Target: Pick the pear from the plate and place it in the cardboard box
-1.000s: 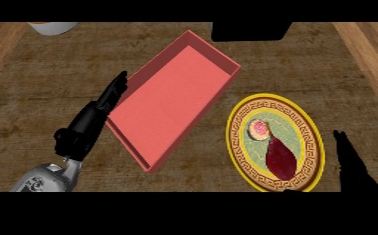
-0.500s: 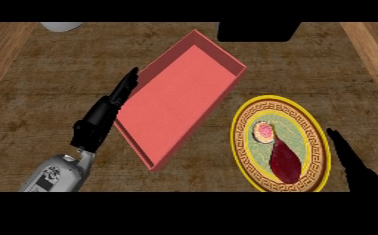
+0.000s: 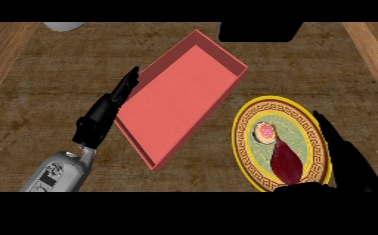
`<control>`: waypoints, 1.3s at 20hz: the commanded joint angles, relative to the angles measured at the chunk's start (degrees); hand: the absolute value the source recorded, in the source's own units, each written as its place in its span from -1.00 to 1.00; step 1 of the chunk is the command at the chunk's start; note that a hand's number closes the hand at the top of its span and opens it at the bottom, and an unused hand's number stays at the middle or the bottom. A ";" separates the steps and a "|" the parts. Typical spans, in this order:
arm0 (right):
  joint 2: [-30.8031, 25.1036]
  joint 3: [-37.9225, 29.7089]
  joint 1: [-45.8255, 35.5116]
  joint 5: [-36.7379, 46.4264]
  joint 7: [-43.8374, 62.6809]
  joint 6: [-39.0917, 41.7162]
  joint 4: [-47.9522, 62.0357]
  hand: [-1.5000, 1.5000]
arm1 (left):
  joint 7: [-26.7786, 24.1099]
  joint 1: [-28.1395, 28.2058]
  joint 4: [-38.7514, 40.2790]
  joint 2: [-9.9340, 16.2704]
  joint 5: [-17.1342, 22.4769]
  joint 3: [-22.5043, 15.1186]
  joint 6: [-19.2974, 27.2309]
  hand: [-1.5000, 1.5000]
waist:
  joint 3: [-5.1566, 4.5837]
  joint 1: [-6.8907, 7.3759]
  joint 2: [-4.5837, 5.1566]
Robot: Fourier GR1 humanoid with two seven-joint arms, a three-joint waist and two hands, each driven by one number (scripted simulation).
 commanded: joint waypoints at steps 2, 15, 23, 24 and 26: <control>4.84 1.98 -2.51 2.54 5.26 0.67 8.72 -1.00 | 0.50 -1.99 2.54 -1.04 -0.09 1.84 -1.86 0.00 | 0.05 -0.06 0.03; 10.07 -2.64 -2.61 6.78 -1.48 4.33 14.35 -1.00 | 0.57 -0.98 3.38 -5.63 -5.87 5.56 -4.72 0.00 | 0.07 -0.37 -0.13; 12.87 -2.53 -0.63 7.34 -5.03 4.88 20.11 -1.00 | -0.48 5.36 -1.24 -6.44 -6.92 6.05 -6.20 0.00 | 0.07 -0.12 -0.14; 13.47 -4.63 -4.93 6.19 -1.73 8.41 18.58 -1.00 | 1.55 0.62 1.16 -7.97 -7.65 7.85 -6.47 0.00 | 0.06 -0.28 -0.11; 14.79 -2.92 -2.76 7.77 -3.31 6.97 20.00 -1.00 | -0.04 2.41 0.70 -6.13 -6.67 9.99 -9.08 0.00 | 0.07 -0.23 -0.12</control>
